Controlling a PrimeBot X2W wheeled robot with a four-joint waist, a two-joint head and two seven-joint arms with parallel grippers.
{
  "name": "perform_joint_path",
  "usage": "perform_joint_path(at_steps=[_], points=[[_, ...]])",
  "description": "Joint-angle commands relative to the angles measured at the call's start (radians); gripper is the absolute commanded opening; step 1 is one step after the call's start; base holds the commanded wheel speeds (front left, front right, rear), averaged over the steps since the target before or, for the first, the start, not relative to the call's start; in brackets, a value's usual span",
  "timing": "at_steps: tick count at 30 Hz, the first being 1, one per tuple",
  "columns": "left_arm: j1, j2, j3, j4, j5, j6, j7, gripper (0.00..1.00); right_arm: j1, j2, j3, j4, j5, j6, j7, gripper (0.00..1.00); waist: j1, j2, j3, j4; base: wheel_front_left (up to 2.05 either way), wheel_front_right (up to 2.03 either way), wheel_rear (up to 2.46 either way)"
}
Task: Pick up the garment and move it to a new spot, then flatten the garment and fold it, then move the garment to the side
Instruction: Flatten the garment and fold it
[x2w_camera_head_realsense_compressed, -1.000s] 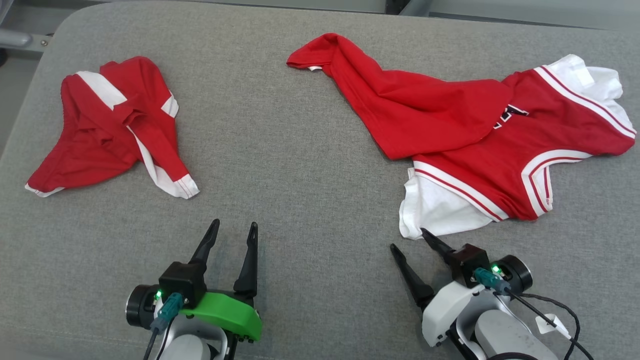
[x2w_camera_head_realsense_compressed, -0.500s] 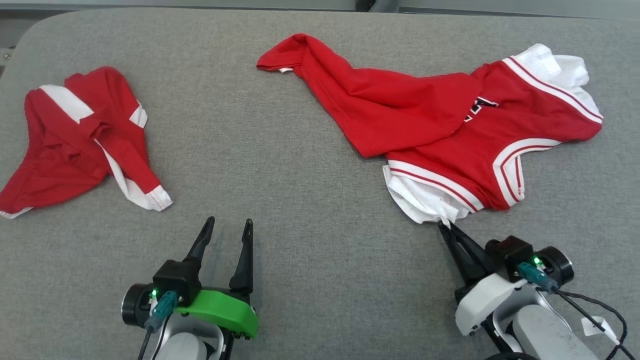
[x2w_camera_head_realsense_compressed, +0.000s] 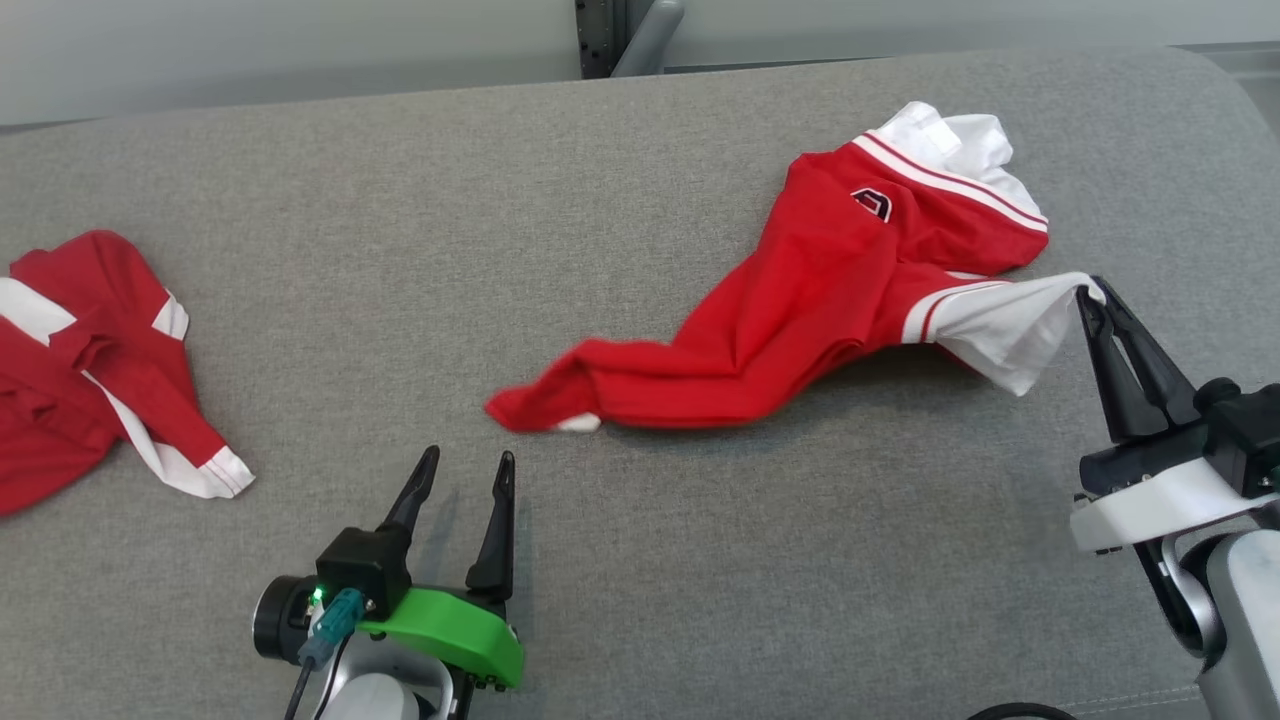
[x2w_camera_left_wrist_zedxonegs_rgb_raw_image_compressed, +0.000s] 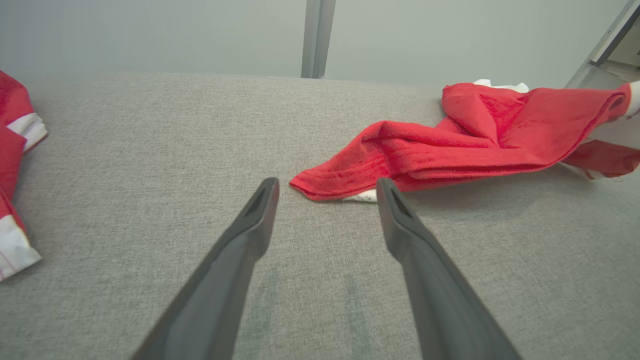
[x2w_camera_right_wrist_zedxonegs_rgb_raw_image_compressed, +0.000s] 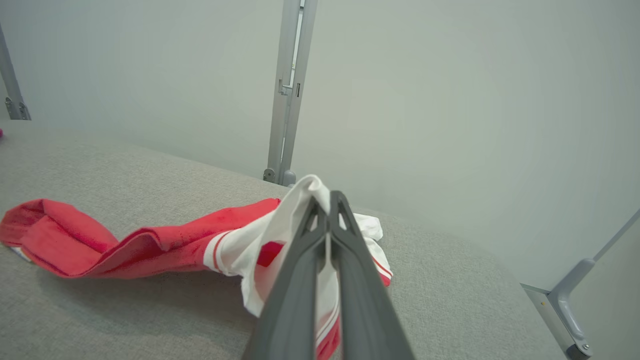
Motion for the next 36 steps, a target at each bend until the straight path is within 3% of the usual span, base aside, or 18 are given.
perform_joint_path(at_steps=[1, 5, 8, 9, 10, 11, 12, 15, 24, 30, 36], points=[[0.010, 0.002, -0.006, 0.002, -0.007, -0.003, 0.001, 1.00, -0.013, -0.017, -0.002, -0.037, -0.013, -0.002, -0.002, 0.00, 0.0000, 0.0000, -0.014, -0.021, 0.00, 0.00, 0.00], [0.008, 0.003, -0.017, 0.010, -0.013, -0.006, 0.001, 1.00, -0.009, -0.038, 0.033, -0.050, -0.013, -0.002, -0.002, 0.00, 0.0000, 0.0000, -0.012, -0.018, 0.00, 0.00, 0.00], [0.006, 0.003, -0.027, 0.015, -0.015, -0.008, 0.001, 1.00, 0.022, -0.037, 0.083, 0.027, 0.003, -0.002, -0.002, 0.00, 0.0000, 0.0000, -0.006, -0.008, 0.00, 0.00, 0.00], [0.004, 0.003, -0.030, 0.017, -0.016, -0.008, 0.001, 1.00, 0.038, -0.033, 0.091, 0.071, 0.012, -0.002, -0.002, 0.08, 0.0000, 0.0000, -0.005, -0.004, 0.00, 0.00, 0.00], [0.002, 0.003, -0.033, 0.018, -0.018, -0.006, 0.001, 1.00, 0.048, -0.021, 0.092, 0.108, 0.023, -0.002, -0.002, 0.49, 0.0000, 0.0000, -0.003, 0.000, 0.00, 0.00, 0.00], [0.002, 0.003, -0.033, 0.018, -0.018, -0.006, 0.001, 1.00, 0.048, -0.021, 0.092, 0.108, 0.023, -0.002, -0.002, 0.49, 0.0000, 0.0000, -0.003, 0.000, 0.00, 0.00, 0.00], [-0.001, 0.003, -0.035, 0.018, -0.017, -0.006, 0.001, 1.00, 0.046, -0.011, 0.088, 0.128, 0.029, -0.002, -0.002, 1.00, 0.0000, 0.0000, -0.001, 0.004, 0.00, 0.00, 0.00], [-0.009, 0.003, -0.032, 0.018, -0.011, -0.007, 0.001, 1.00, 0.057, 0.017, 0.075, 0.159, 0.044, -0.002, -0.002, 1.00, 0.0000, 0.0000, 0.003, 0.009, 0.00, 0.00, 0.00], [-0.040, 0.003, -0.068, -0.034, 0.009, -0.024, 0.001, 1.00, 0.045, 0.085, 0.080, 0.100, 0.033, -0.002, -0.002, 1.00, 0.0000, 0.0000, 0.006, -0.012, 0.00, 0.00, 0.00], [-0.101, 0.003, -0.236, -0.062, 0.014, -0.073, 0.001, 1.00, 0.021, 0.108, 0.088, 0.093, 0.024, -0.002, -0.002, 1.00, 0.0000, 0.0000, 0.030, -0.049, 0.00, 0.00, 0.00], [-0.190, 0.003, -0.402, -0.018, 0.036, -0.086, 0.001, 1.00, -0.011, 0.128, 0.091, 0.087, 0.019, -0.002, -0.002, 1.00, 0.0000, 0.0000, 0.076, -0.128, 0.00, 0.00, 0.00]])
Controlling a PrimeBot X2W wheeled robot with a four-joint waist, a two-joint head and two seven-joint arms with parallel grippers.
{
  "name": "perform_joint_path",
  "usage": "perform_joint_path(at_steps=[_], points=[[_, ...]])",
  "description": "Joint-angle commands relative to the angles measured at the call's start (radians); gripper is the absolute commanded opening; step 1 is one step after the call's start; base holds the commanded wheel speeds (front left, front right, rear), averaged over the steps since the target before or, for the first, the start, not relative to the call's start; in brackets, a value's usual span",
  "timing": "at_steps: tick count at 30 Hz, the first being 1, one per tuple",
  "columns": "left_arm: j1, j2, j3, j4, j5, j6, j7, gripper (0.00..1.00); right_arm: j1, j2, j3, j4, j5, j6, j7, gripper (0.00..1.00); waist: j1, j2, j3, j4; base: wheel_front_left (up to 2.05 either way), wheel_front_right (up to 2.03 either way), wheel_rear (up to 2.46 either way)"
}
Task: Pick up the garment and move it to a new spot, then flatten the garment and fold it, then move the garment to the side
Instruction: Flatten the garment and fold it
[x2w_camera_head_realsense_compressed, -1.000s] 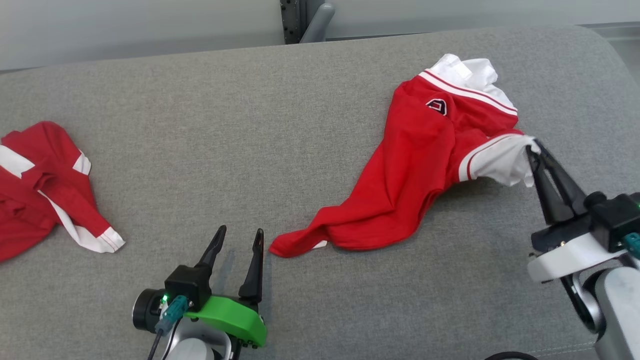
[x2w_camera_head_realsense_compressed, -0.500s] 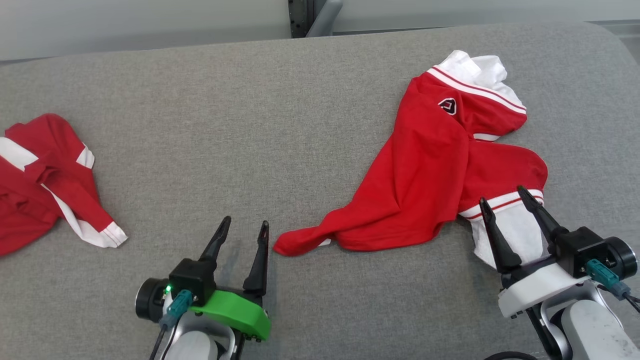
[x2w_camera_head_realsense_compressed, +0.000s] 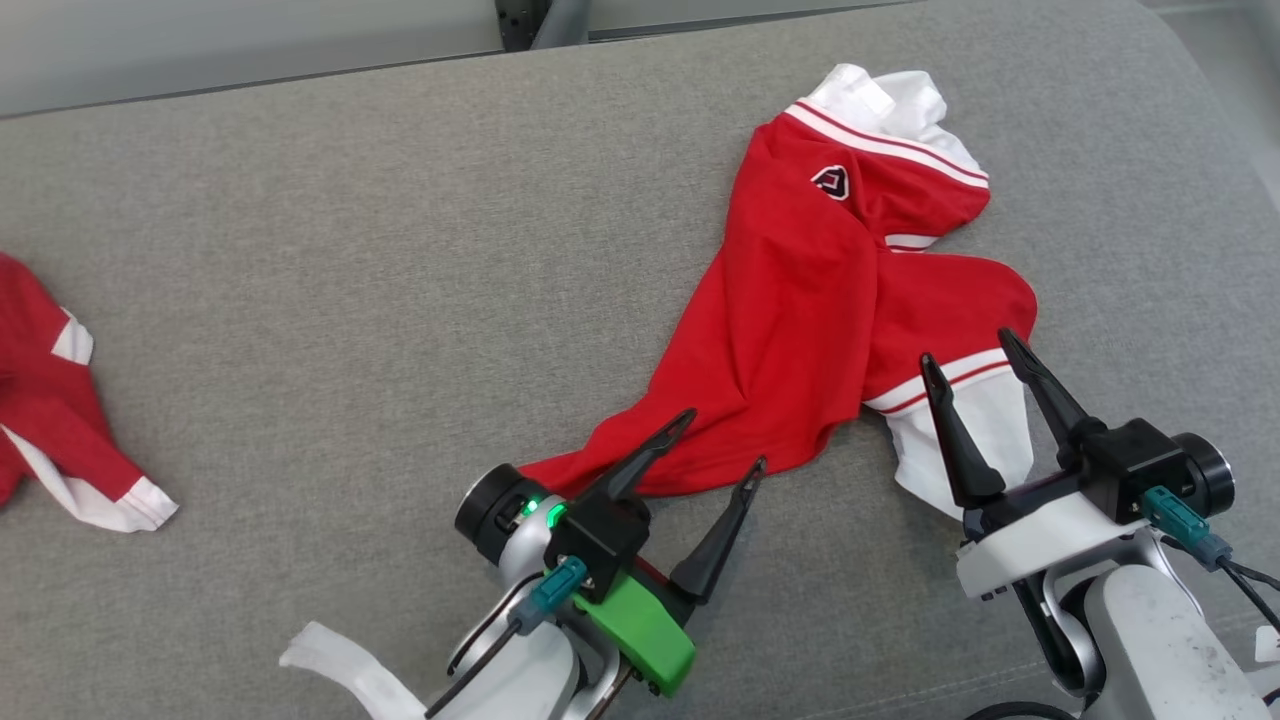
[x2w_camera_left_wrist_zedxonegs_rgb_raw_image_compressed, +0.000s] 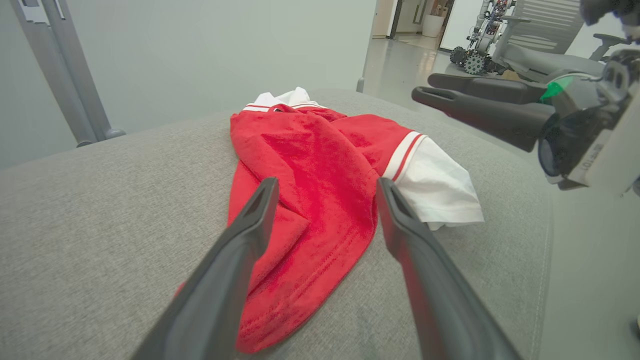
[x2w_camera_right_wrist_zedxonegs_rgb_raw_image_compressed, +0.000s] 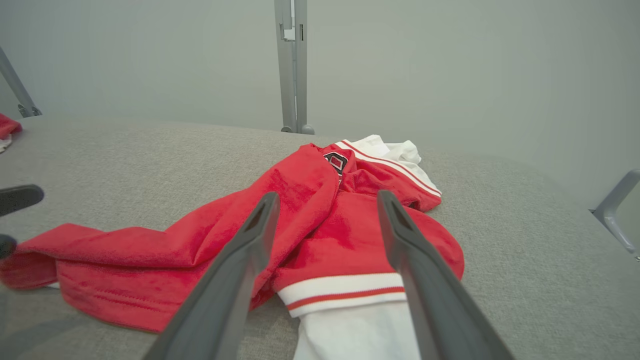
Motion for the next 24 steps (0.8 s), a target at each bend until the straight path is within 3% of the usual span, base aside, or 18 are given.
perform_joint_path(at_steps=[1, 7, 13, 24], points=[[-0.026, 0.004, -0.017, 0.013, 0.011, -0.004, 0.001, 1.00, -0.011, 0.004, 0.000, -0.004, -0.005, -0.002, -0.002, 1.00, 0.0000, -0.0001, 0.039, -0.056, 0.00, 0.00, 0.00], [-0.098, 0.005, -0.092, 0.059, 0.003, -0.004, 0.001, 1.00, -0.030, 0.025, 0.012, -0.009, -0.002, -0.002, -0.002, 1.00, 0.0000, -0.0001, 0.084, -0.130, 0.00, 0.00, 0.00], [-0.144, 0.005, -0.104, 0.108, 0.012, -0.002, 0.001, 1.00, -0.047, 0.041, 0.024, -0.009, 0.003, -0.002, -0.002, 1.00, 0.0000, -0.0001, 0.115, -0.176, 0.00, 0.00, 0.00], [-0.189, 0.004, -0.097, 0.191, 0.003, 0.056, 0.001, 1.00, -0.070, 0.060, 0.046, -0.007, 0.008, -0.002, -0.002, 1.00, 0.0000, -0.0001, 0.141, -0.221, 0.00, 0.00, 0.00]])
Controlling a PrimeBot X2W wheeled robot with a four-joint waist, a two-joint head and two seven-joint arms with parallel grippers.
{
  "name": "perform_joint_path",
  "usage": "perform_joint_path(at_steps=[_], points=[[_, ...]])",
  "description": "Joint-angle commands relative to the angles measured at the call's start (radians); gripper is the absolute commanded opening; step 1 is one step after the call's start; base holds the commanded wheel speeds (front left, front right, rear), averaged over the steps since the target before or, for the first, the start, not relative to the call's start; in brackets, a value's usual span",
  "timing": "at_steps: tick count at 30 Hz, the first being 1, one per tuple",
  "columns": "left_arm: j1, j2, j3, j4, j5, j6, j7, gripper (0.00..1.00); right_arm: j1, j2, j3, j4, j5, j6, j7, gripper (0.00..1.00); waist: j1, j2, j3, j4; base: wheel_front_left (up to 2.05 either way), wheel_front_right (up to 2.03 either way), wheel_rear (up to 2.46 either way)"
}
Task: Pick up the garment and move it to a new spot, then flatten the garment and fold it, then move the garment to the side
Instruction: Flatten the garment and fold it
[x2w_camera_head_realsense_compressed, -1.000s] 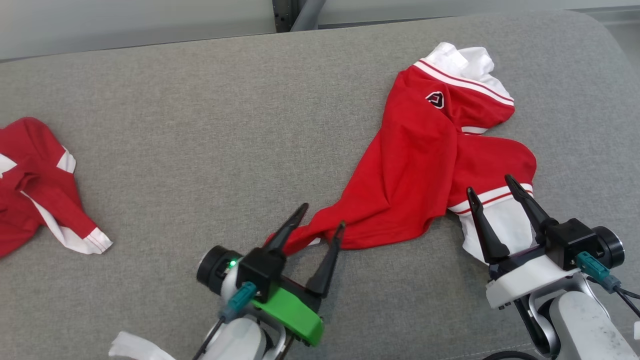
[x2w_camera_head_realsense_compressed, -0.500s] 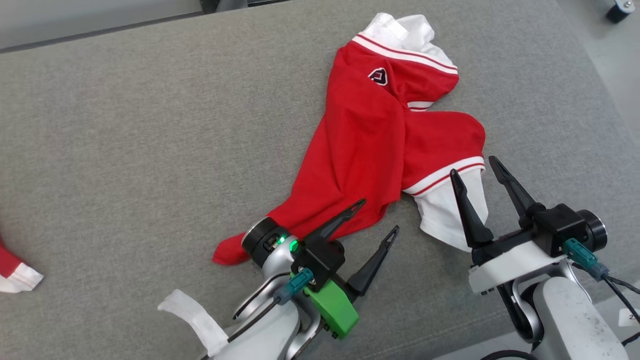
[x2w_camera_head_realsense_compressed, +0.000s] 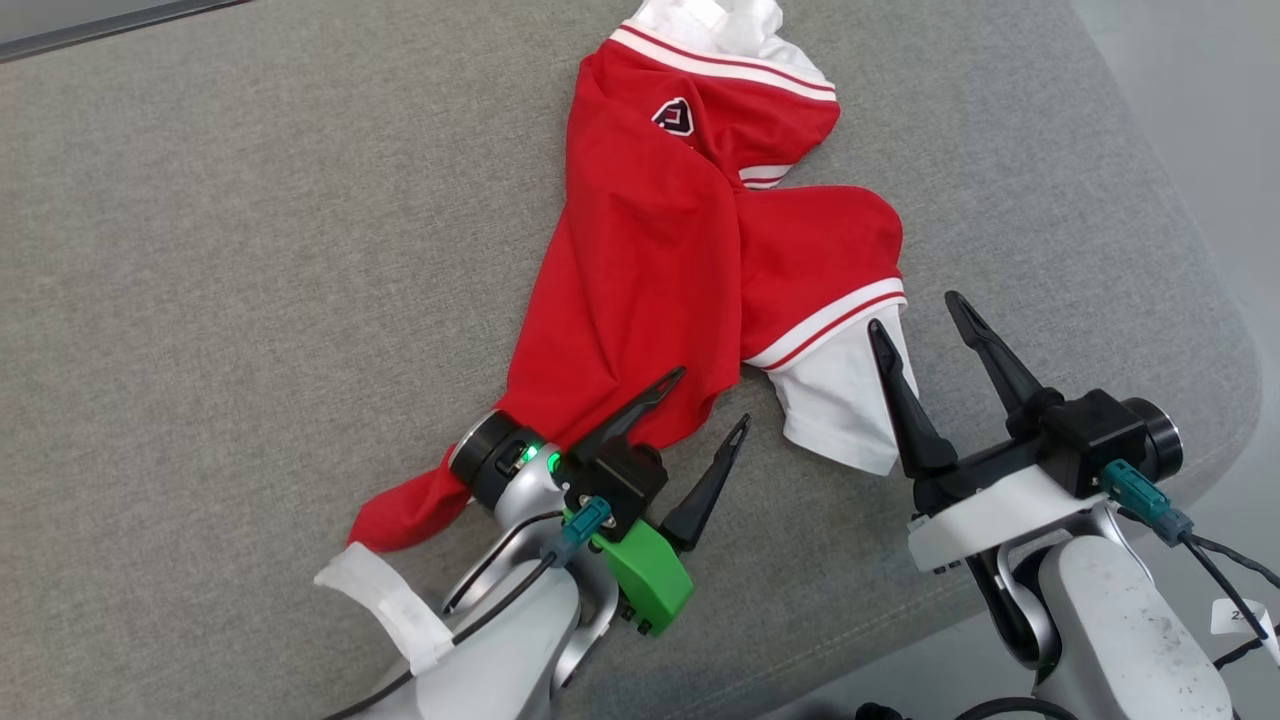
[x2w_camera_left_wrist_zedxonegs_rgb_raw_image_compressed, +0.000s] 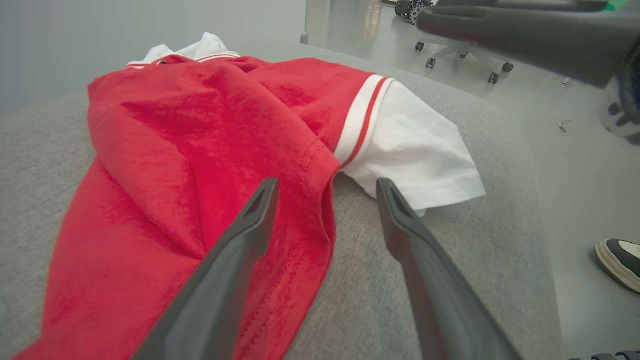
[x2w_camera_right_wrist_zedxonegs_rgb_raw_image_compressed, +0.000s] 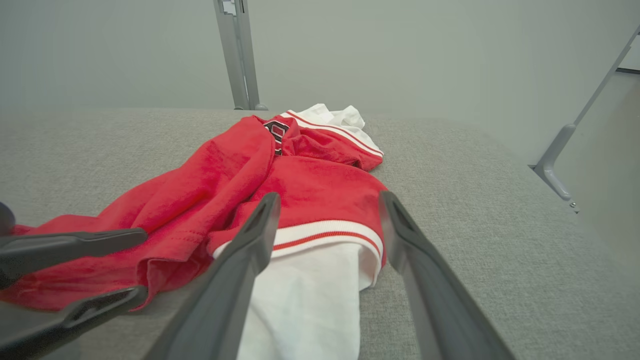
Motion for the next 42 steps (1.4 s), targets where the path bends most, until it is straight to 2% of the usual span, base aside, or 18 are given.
perform_joint_path(at_steps=[1, 6, 7, 8, 9, 13, 16, 22, 26, 27, 31, 36, 39, 40, 41, 42], points=[[-0.013, 0.004, 0.001, 0.004, -0.006, 0.004, 0.001, 1.00, -0.004, 0.001, 0.001, 0.001, 0.004, -0.002, -0.002, 1.00, 0.0000, -0.0001, 0.008, -0.009, 0.00, 0.00, 0.00], [-0.027, 0.004, 0.010, 0.022, -0.006, 0.047, 0.001, 1.00, -0.013, 0.006, 0.003, 0.002, 0.004, -0.002, -0.002, 1.00, 0.0000, -0.0001, 0.014, -0.024, 0.00, 0.00, 0.00], [-0.027, 0.004, 0.011, 0.028, -0.006, 0.051, 0.001, 0.87, -0.013, 0.006, 0.003, 0.001, 0.003, -0.002, -0.002, 1.00, 0.0000, -0.0001, 0.015, -0.025, 0.00, 0.00, 0.00], [-0.029, 0.004, 0.012, 0.033, -0.006, 0.054, 0.001, 0.40, -0.013, 0.008, 0.003, 0.001, 0.003, -0.002, -0.002, 1.00, 0.0000, -0.0001, 0.015, -0.027, 0.00, 0.00, 0.00], [-0.031, 0.004, 0.014, 0.038, -0.005, 0.055, 0.001, 0.00, -0.013, 0.008, 0.002, 0.001, 0.003, -0.002, -0.002, 1.00, 0.0000, -0.0001, 0.016, -0.028, 0.00, 0.00, 0.00], [-0.037, 0.004, 0.025, 0.038, -0.010, 0.053, 0.001, 0.00, -0.012, 0.012, -0.005, 0.004, 0.004, -0.002, -0.002, 1.00, 0.0000, -0.0001, 0.016, -0.025, 0.00, 0.00, 0.00], [-0.029, 0.004, 0.065, -0.018, -0.011, 0.064, 0.001, 0.00, -0.010, 0.015, -0.016, 0.006, 0.001, -0.002, -0.002, 1.00, 0.0000, -0.0001, 0.009, -0.007, 0.00, 0.00, 0.00], [-0.037, 0.004, 0.198, -0.134, 0.014, 0.076, 0.001, 0.00, 0.006, 0.015, -0.028, 0.004, 0.003, -0.002, -0.002, 1.00, 0.0000, -0.0001, -0.014, 0.054, 0.00, 0.00, 0.00], [-0.057, 0.027, 0.304, -0.189, 0.052, 0.054, 0.001, 0.00, 0.020, 0.018, -0.032, 0.008, 0.004, -0.002, -0.002, 1.00, 0.0000, -0.0001, -0.035, 0.103, 0.00, 0.00, 0.00], [-0.084, 0.055, 0.348, -0.200, 0.073, 0.038, 0.001, 0.00, 0.023, 0.018, -0.027, 0.008, 0.005, -0.002, -0.002, 1.00, 0.0000, -0.0001, -0.039, 0.123, 0.00, 0.00, 0.00], [-0.185, 0.140, 0.414, -0.156, 0.121, 0.006, 0.001, 0.00, -0.001, 0.018, -0.009, 0.005, 0.007, -0.002, -0.002, 1.00, 0.0000, -0.0001, -0.016, 0.138, 0.00, 0.00, 0.00], [-0.333, 0.261, 0.467, 0.013, 0.149, -0.020, 0.001, 0.00, -0.041, 0.021, 0.030, -0.001, 0.017, -0.002, -0.002, 1.00, 0.0000, -0.0001, 0.043, 0.107, 0.00, 0.00, 0.00], [-0.387, 0.292, 0.478, 0.085, 0.139, -0.033, 0.001, 0.00, -0.055, 0.021, 0.038, 0.003, 0.021, -0.002, -0.002, 1.00, 0.0000, -0.0001, 0.064, 0.090, 0.00, 0.00, 0.00], [-0.407, 0.308, 0.495, 0.128, 0.126, -0.034, 0.001, 0.07, -0.058, 0.022, 0.040, 0.005, 0.025, -0.002, -0.002, 1.00, 0.0000, -0.0001, 0.072, 0.083, 0.00, 0.00, 0.00], [-0.427, 0.322, 0.507, 0.166, 0.122, -0.033, 0.001, 0.49, -0.061, 0.021, 0.041, 0.004, 0.025, -0.002, -0.002, 1.00, 0.0000, -0.0001, 0.082, 0.077, 0.00, 0.00, 0.00], [-0.442, 0.334, 0.523, 0.220, 0.113, -0.023, 0.001, 1.00, -0.063, 0.022, 0.043, 0.005, 0.026, -0.002, -0.002, 1.00, 0.0000, -0.0001, 0.088, 0.074, 0.00, 0.00, 0.00]])
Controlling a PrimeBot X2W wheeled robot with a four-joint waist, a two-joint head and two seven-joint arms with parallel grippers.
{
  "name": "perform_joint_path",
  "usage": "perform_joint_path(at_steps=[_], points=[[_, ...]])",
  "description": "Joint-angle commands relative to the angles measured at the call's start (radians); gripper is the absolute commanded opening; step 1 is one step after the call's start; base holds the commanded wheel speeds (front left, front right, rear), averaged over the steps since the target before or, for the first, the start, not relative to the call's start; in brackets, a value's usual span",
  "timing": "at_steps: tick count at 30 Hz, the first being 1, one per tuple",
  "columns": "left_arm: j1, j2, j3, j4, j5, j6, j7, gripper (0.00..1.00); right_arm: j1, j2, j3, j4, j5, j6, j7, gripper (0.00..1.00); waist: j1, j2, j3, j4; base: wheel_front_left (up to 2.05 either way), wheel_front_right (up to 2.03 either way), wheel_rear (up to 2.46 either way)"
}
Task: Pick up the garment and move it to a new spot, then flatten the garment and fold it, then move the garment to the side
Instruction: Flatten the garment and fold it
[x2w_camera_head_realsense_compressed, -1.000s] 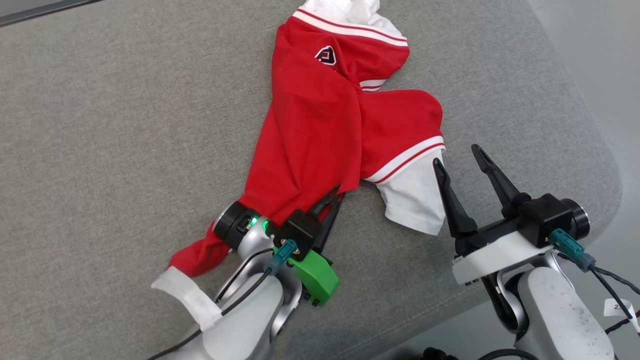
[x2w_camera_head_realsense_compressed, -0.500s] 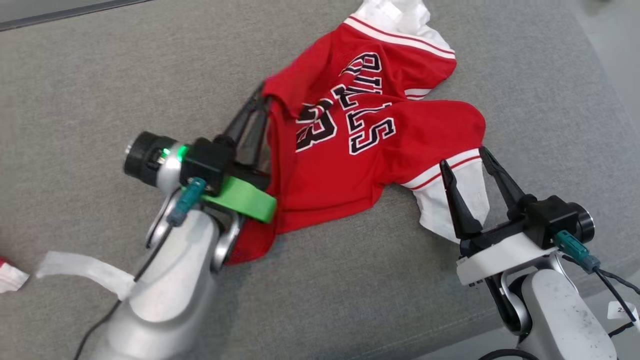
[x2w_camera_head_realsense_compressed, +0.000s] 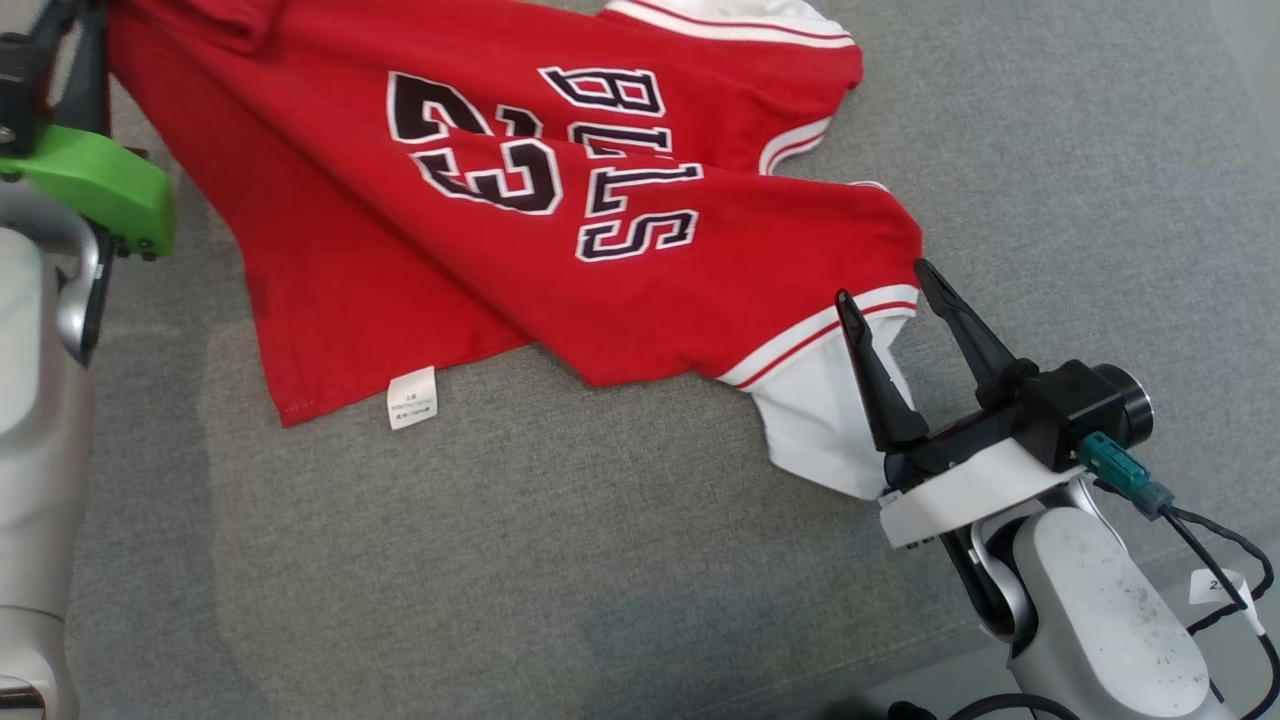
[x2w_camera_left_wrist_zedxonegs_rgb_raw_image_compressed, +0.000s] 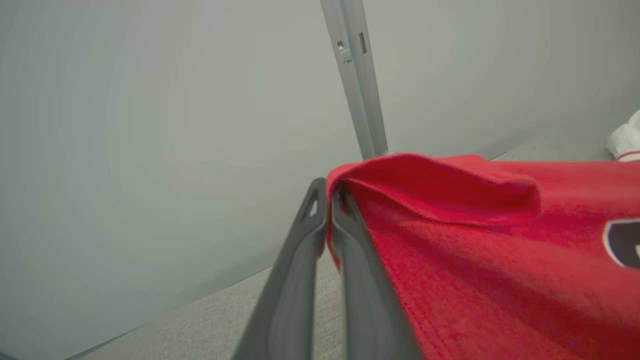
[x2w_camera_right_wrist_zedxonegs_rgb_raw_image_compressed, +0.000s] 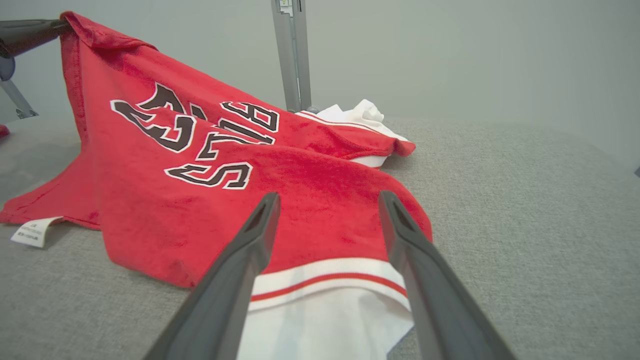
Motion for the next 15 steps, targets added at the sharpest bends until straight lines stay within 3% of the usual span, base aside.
perform_joint_path(at_steps=[1, 6, 15], points=[[-0.016, 0.009, 0.016, 0.033, -0.017, 0.012, 0.001, 1.00, -0.005, 0.002, 0.003, 0.002, 0.005, -0.002, -0.002, 1.00, -0.0001, 0.0002, 0.045, -0.041, 0.00, 0.00, 0.00], [-0.027, -0.008, 0.051, 0.039, -0.028, 0.050, 0.000, 1.00, -0.001, -0.002, -0.011, 0.005, -0.001, -0.002, -0.002, 1.00, -0.0001, 0.0002, 0.043, -0.023, 0.00, 0.00, 0.00], [0.228, -0.115, 0.135, -0.155, -0.068, 0.070, 0.001, 1.00, 0.040, -0.006, -0.040, 0.027, -0.008, -0.002, -0.002, 1.00, -0.0001, 0.0002, -0.046, 0.040, 0.00, 0.00, 0.00]])
